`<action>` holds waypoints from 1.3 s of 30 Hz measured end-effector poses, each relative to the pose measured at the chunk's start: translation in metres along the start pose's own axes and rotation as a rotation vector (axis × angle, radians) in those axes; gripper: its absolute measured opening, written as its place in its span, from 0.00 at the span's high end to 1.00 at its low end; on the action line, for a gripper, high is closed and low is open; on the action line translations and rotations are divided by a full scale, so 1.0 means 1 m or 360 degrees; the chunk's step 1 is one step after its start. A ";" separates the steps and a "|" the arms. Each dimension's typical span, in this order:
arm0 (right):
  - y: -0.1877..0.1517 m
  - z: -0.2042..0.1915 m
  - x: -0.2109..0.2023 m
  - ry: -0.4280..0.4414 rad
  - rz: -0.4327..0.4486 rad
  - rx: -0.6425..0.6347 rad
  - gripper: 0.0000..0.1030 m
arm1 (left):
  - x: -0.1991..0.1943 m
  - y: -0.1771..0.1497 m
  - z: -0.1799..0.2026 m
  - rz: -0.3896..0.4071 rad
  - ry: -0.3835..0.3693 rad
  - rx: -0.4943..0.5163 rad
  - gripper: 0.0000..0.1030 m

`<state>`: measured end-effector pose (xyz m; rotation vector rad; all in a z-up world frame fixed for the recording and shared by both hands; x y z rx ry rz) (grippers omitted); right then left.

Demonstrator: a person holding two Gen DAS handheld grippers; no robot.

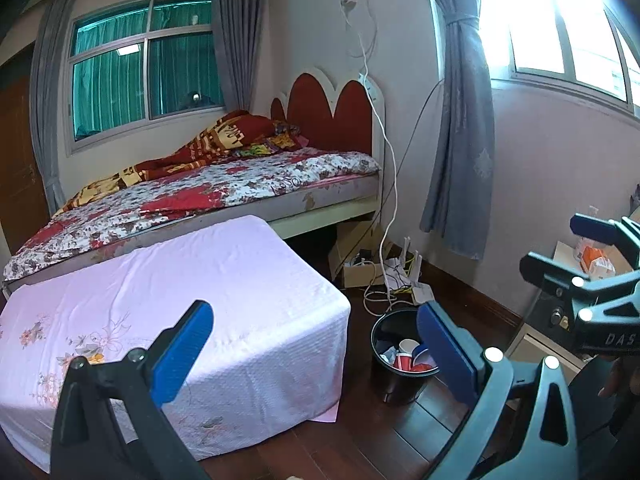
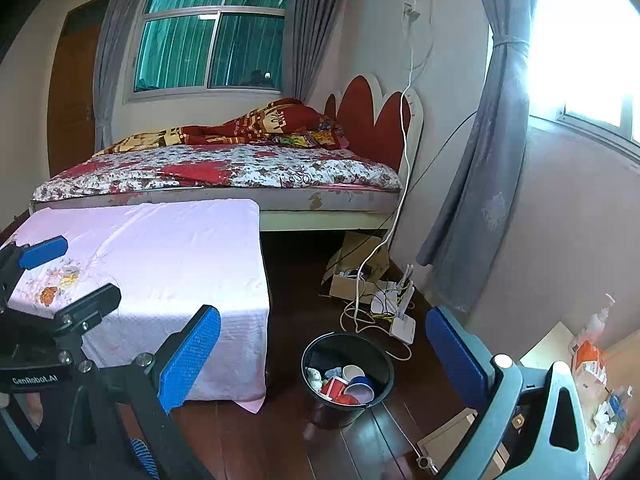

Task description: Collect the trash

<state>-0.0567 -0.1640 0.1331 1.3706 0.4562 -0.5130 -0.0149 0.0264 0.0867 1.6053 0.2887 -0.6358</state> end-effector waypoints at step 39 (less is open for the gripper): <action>-0.008 0.008 0.002 0.0016 0.0005 0.0031 0.00 | 0.000 0.003 0.014 -0.0013 -0.0012 0.0051 0.01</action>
Point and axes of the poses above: each gripper's, at about its wrist camera, not at the fingertips, and x roughly the way its jaws point, z to its right, y to its top, the point moved 8 cm from there along x, roughly the way its jaws point, and after that the axes turned 8 degrees about -z, right-handed, at the moved point
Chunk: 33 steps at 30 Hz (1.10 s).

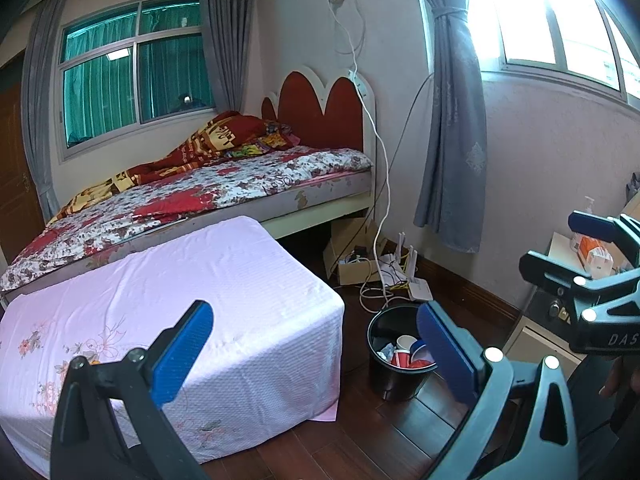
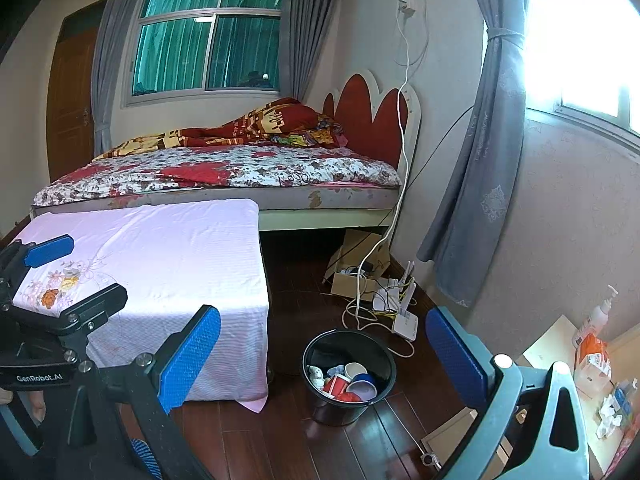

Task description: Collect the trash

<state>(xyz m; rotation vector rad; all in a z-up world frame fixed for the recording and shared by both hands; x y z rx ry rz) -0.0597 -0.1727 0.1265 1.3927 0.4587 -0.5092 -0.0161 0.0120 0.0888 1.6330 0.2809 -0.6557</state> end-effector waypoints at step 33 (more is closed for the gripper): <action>-0.001 -0.004 -0.004 0.0000 0.0002 -0.0006 0.00 | 0.001 -0.004 -0.006 -0.0001 0.0002 0.0009 0.01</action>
Point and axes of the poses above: each gripper's, at about its wrist camera, not at the fingertips, and x roughly the way its jaws point, z to its right, y to its top, the point moved 8 cm from there along x, roughly the way its jaws point, and after that the axes turned 8 degrees about -z, right-handed, at the moved point
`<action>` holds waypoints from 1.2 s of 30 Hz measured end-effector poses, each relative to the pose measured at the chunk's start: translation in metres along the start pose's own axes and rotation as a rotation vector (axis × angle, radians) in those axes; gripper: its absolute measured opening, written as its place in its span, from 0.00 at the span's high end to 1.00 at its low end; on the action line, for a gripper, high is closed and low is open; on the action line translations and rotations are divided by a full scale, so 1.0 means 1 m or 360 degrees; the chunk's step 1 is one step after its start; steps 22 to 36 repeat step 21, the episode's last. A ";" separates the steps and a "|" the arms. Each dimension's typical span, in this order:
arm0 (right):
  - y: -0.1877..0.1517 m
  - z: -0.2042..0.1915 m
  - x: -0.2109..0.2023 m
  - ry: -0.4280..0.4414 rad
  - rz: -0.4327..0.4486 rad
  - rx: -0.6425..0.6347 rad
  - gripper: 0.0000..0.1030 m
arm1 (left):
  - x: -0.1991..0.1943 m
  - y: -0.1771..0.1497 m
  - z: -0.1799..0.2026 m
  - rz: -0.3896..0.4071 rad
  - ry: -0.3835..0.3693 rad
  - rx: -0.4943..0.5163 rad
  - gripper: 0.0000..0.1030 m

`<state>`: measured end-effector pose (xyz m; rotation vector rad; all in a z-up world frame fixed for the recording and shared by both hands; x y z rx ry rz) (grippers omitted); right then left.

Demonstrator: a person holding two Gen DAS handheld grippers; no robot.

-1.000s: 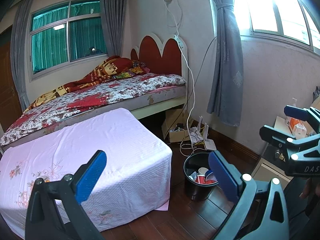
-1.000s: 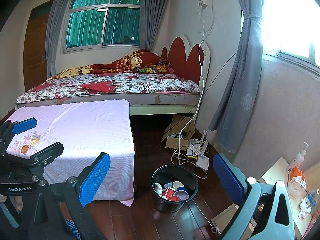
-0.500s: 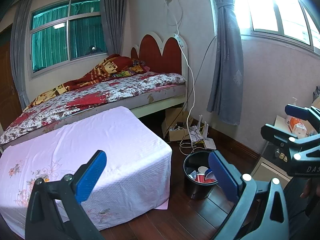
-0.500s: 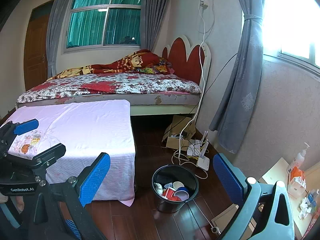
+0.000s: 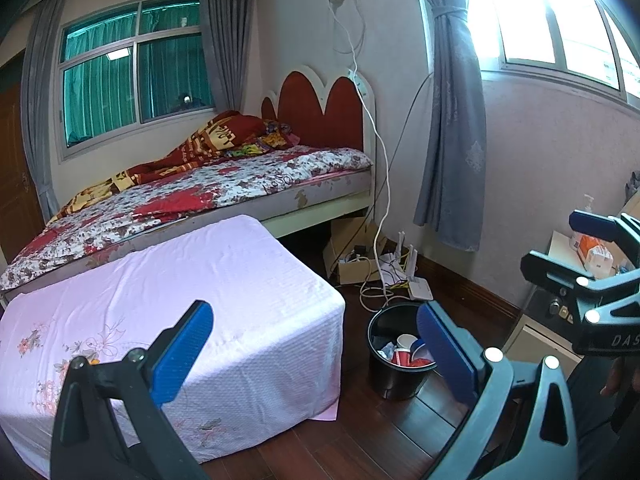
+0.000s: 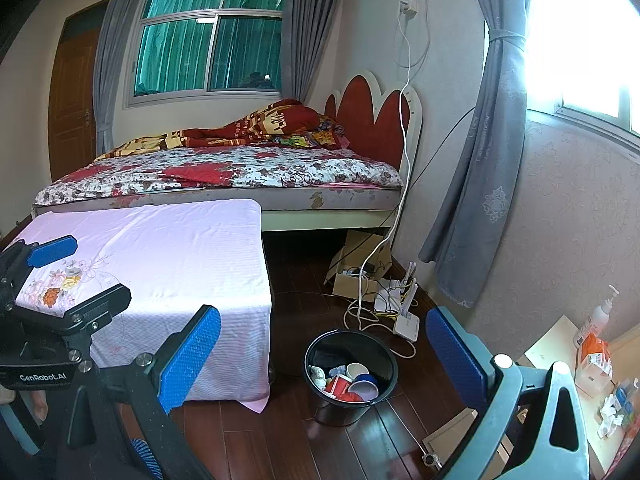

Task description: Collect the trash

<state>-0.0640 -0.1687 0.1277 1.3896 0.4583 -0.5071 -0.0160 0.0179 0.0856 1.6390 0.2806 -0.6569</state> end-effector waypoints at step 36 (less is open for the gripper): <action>0.003 0.000 0.002 0.0007 -0.0007 -0.0006 0.00 | -0.003 0.006 0.002 0.0061 -0.0015 0.0040 0.01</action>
Point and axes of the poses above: each gripper's, at about its wrist camera, not at the fingertips, and x roughly the way its jaws point, z to its right, y to its top, the point moved 8 cm from there along x, roughly the way its jaws point, and after that the axes turned 8 degrees about -z, right-handed, at the moved point
